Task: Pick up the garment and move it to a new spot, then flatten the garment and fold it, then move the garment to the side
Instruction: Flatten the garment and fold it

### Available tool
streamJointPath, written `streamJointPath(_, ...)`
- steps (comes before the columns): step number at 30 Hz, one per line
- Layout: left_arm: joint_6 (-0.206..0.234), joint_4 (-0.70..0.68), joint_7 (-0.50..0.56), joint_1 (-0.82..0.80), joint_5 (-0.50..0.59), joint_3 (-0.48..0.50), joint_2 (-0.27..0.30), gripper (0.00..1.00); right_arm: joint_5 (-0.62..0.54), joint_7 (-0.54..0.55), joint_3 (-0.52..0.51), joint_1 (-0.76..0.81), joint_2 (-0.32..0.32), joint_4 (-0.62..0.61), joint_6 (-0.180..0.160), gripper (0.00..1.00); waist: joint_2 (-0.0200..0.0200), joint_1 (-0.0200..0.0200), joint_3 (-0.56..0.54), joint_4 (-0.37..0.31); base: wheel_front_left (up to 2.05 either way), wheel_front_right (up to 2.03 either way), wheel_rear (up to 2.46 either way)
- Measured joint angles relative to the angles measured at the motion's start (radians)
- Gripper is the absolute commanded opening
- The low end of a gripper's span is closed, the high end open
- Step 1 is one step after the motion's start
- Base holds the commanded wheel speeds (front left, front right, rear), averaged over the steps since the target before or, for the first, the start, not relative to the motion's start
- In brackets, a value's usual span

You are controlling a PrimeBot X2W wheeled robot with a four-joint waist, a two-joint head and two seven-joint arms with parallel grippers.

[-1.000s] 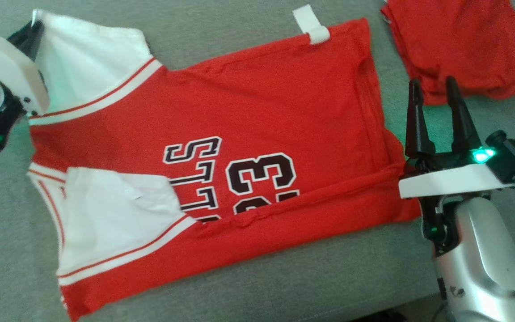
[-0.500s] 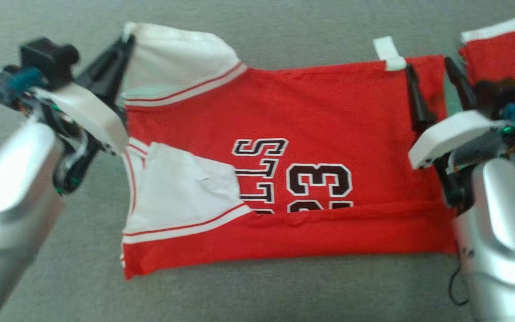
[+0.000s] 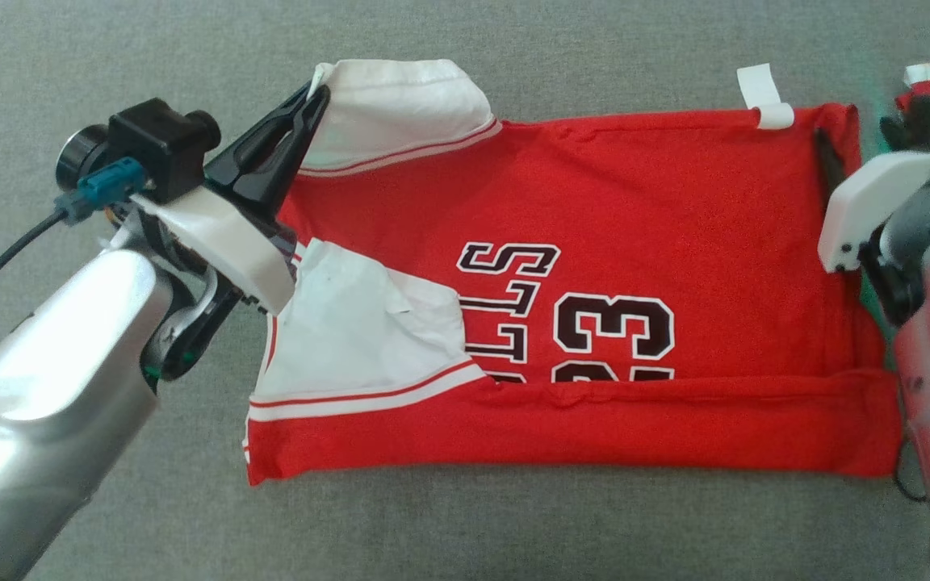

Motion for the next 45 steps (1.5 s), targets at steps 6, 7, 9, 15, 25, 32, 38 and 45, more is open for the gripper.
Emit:
streamJointPath(6,0.012,-0.017,0.014,-0.002,0.006,0.001,0.012,0.00,-0.024,-0.007,0.072,-0.111,-0.034,0.111,0.000,1.00,0.0000,0.0000,0.030,0.003,0.00,0.00,0.00)
streamJointPath(7,0.012,-0.016,0.015,-0.002,0.006,0.001,0.013,0.00,-0.024,-0.007,0.086,-0.125,-0.040,0.124,0.000,0.64,0.0000,0.0001,0.033,0.003,0.00,0.00,0.00)
streamJointPath(9,0.012,-0.013,0.022,-0.003,0.006,0.001,0.017,0.00,-0.021,-0.003,0.124,-0.150,-0.049,0.148,0.000,0.00,0.0000,0.0000,0.035,0.001,0.00,0.00,0.00)
streamJointPath(15,0.038,0.030,0.016,-0.008,0.006,0.017,0.030,0.00,0.073,-0.065,0.168,-0.178,-0.046,0.189,0.000,0.00,0.0000,0.0001,0.025,-0.016,0.00,0.00,0.00)
streamJointPath(25,0.038,0.180,-0.025,-0.117,0.018,0.065,0.043,0.00,0.306,-0.166,0.200,-0.266,-0.002,0.152,0.000,0.00,0.0000,0.0001,0.019,-0.061,0.00,0.00,0.00)
streamJointPath(32,0.004,0.345,-0.118,-0.260,0.078,0.068,0.000,0.00,0.421,-0.260,0.215,-0.335,0.006,0.123,0.000,0.00,0.0000,0.0001,0.033,-0.081,0.00,0.00,0.00)
streamJointPath(38,-0.018,0.492,-0.223,-0.353,0.113,0.068,-0.060,0.00,0.473,-0.304,0.236,-0.373,0.011,0.159,0.000,0.00,0.0000,0.0001,0.033,-0.081,0.00,0.00,0.00)
streamJointPath(45,-0.060,0.556,-0.262,-0.324,0.112,0.043,-0.088,0.00,0.570,-0.291,0.328,-0.341,-0.023,0.176,0.000,0.00,0.0000,0.0001,-0.001,-0.063,0.00,0.00,0.00)
